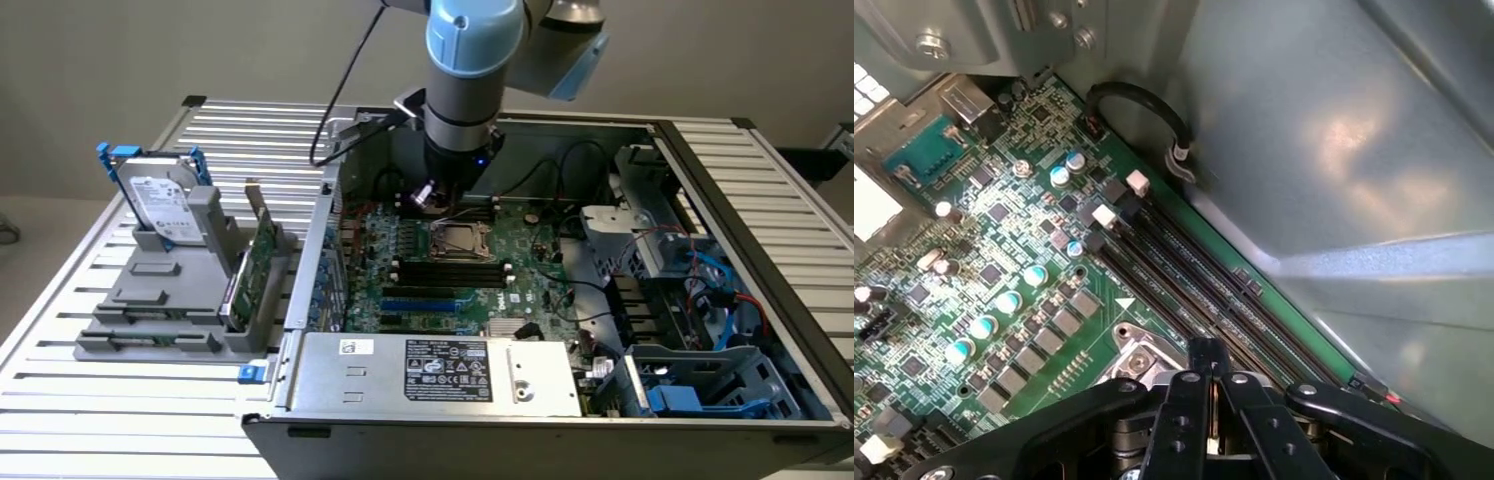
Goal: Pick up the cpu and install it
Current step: 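Install the first cpu locking lever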
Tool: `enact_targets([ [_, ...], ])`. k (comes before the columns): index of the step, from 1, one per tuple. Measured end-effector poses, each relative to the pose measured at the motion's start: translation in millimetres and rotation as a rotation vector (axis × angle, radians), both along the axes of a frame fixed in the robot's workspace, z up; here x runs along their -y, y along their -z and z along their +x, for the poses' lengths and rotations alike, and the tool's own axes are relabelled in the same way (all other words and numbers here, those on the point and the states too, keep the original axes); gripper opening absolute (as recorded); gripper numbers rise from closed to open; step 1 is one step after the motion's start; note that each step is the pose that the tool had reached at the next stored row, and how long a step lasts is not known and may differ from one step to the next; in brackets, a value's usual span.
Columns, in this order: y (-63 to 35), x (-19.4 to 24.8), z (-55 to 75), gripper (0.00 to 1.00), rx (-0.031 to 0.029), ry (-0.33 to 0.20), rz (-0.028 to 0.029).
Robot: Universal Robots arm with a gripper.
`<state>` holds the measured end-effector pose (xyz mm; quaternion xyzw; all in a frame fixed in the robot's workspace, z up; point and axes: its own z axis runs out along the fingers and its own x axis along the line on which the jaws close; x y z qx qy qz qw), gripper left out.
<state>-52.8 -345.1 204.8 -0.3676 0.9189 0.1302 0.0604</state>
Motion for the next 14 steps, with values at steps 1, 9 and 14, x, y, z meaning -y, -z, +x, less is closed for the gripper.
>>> enact_targets([
  [1,0.0,0.0,1.0,0.11,0.0000,0.000,0.0014],
  [9,0.1,0.2,6.9,0.11,0.0000,0.000,0.0151],
  [14,0.2,1.6,8.4,0.11,0.0000,0.000,0.0245],
])
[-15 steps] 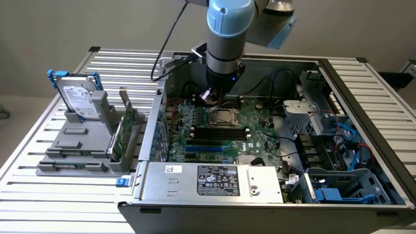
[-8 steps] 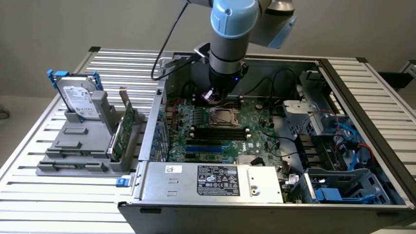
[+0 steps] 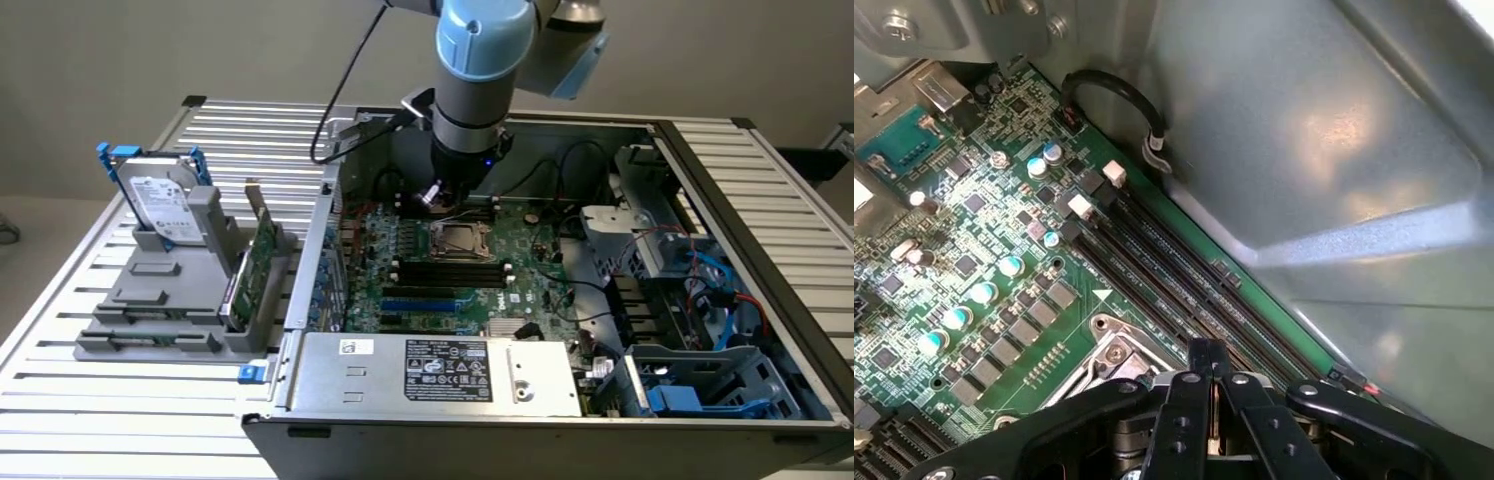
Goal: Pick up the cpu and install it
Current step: 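Install the first cpu locking lever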
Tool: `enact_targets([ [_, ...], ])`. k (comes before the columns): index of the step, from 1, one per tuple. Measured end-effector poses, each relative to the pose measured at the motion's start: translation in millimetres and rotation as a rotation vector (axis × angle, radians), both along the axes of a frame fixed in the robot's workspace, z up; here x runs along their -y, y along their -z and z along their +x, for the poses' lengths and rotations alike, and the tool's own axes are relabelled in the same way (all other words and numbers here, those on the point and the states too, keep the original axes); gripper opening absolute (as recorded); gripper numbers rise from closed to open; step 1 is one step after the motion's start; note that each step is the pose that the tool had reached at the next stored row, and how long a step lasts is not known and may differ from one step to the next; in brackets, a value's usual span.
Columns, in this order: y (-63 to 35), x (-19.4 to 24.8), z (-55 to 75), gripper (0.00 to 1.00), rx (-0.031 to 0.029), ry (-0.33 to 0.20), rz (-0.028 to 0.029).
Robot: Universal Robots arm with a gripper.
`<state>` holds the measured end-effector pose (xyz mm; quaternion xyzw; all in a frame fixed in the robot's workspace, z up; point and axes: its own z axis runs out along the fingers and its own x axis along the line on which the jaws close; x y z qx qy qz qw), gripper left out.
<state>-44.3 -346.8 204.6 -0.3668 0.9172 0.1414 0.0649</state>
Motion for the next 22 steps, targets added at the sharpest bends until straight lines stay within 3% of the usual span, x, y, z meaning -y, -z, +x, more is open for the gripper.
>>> enact_targets([
  [3,0.9,2.9,2.8,0.11,-0.0001,0.000,0.0046],
  [10,1.3,3.2,7.3,0.11,0.0000,0.000,0.0101],
  [22,2.1,3.0,8.3,0.11,0.0000,0.000,0.0120],
])
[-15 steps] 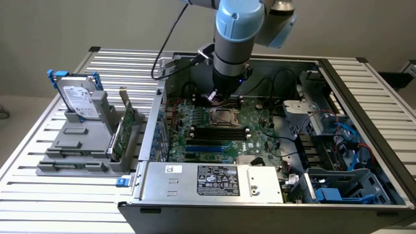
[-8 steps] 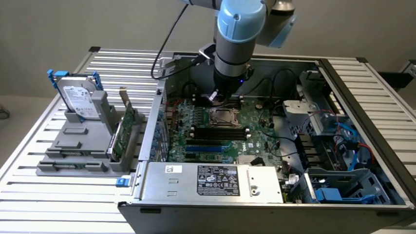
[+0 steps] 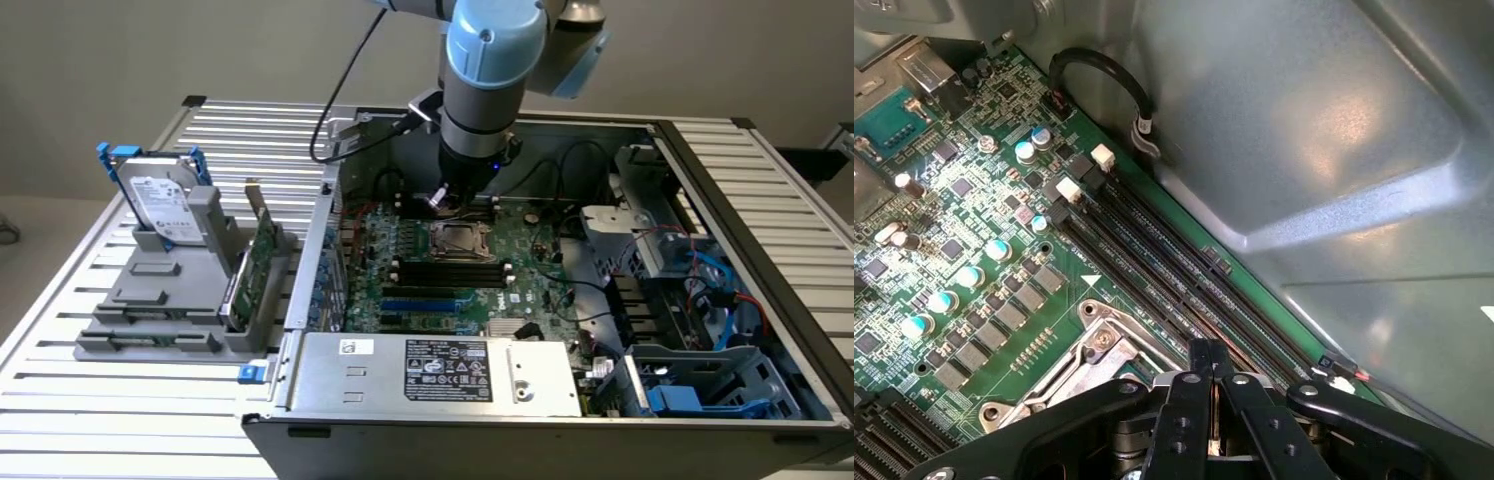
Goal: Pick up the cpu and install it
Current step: 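Install the first cpu locking lever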
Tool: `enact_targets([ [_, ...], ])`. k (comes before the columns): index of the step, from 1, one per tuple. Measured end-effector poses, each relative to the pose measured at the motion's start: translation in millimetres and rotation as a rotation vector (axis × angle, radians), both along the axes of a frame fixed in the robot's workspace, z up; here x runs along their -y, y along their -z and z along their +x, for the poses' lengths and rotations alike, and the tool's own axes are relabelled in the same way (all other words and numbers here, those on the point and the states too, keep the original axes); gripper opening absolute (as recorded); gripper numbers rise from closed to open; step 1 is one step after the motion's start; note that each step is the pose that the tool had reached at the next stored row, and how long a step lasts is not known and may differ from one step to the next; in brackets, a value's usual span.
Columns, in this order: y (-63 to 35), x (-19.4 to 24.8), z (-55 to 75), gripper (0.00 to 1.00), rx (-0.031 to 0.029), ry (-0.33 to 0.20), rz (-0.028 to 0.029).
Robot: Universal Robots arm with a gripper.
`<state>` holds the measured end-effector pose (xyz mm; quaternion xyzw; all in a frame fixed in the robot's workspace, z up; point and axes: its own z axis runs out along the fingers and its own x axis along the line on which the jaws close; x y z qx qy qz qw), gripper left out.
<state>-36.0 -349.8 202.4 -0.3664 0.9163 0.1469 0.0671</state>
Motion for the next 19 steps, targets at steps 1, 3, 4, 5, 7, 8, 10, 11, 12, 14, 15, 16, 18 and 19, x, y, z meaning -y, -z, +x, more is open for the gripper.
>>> enact_targets([
  [1,0.0,-0.1,0.0,0.11,0.0000,0.000,-0.0001],
  [3,0.0,-0.4,0.0,0.11,0.0001,-0.001,0.0000],
  [4,0.0,-0.5,0.0,0.11,0.0001,-0.002,0.0001],
  [5,0.0,-0.6,0.0,0.11,0.0000,-0.003,0.0000],
  [7,0.0,-0.9,0.0,0.11,0.0000,-0.008,-0.0001],
  [8,-0.1,-1.2,0.0,0.11,0.0000,-0.013,-0.0002],
  [10,0.0,-2.0,0.0,0.11,0.0000,-0.029,-0.0001],
  [11,-0.1,-2.4,-0.1,0.11,-0.0001,-0.038,-0.0001],
  [12,0.0,-2.8,0.0,0.11,-0.0001,-0.049,0.0000],
  [14,0.2,-3.7,0.0,0.11,0.0002,-0.073,0.0004],
  [15,0.1,-3.9,0.0,0.11,0.0001,-0.084,0.0001],
  [16,0.0,-3.9,0.0,0.11,0.0000,-0.095,0.0000],
  [18,0.0,-3.9,-0.1,0.11,-0.0001,-0.109,-0.0002],
  [19,-0.1,-3.9,-0.3,0.11,0.0000,-0.112,-0.0001],
])
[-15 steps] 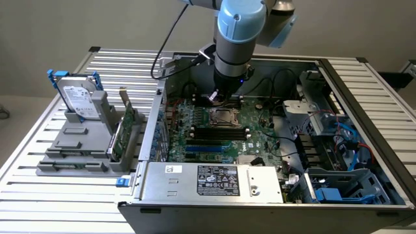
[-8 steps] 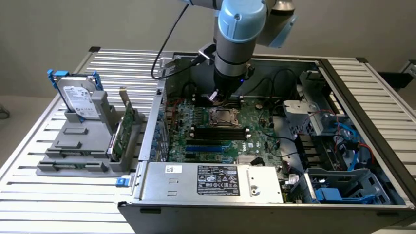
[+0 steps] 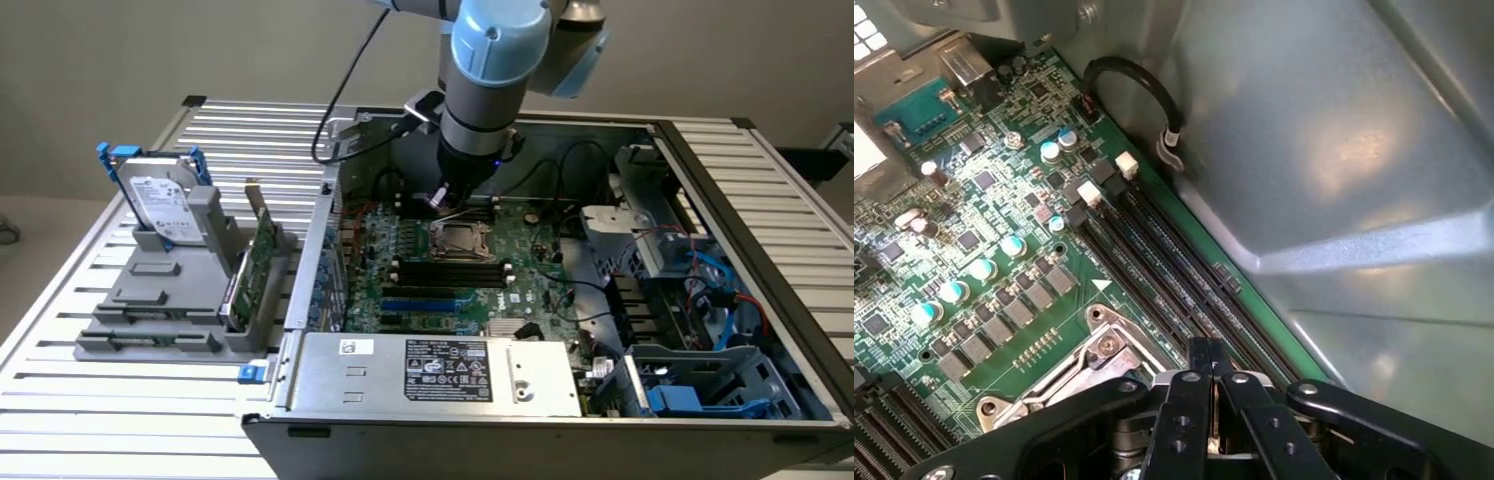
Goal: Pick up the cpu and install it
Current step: 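Install the first cpu locking lever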
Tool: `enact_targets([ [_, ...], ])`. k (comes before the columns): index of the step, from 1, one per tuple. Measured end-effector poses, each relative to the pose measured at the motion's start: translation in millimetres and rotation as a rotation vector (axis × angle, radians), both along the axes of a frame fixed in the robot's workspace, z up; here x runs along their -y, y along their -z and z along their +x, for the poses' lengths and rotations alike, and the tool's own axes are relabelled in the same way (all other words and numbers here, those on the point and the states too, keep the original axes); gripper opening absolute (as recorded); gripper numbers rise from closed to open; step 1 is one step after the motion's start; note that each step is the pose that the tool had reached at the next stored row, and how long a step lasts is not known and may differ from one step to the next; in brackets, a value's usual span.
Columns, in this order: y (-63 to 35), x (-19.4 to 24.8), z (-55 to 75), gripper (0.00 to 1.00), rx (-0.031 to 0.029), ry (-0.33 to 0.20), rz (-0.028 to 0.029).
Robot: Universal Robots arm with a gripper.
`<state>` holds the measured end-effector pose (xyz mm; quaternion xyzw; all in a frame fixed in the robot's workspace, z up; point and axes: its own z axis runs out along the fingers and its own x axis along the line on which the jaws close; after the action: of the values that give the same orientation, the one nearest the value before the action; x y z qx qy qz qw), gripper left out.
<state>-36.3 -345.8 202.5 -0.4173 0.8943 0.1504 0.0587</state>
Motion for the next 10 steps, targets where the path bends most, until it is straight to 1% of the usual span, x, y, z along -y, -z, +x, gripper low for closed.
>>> enact_targets([
  [4,-2.3,0.0,-1.9,0.11,0.0000,-0.012,0.0002],
  [10,-6.6,0.0,-5.1,0.11,0.0000,-0.013,0.0007],
])
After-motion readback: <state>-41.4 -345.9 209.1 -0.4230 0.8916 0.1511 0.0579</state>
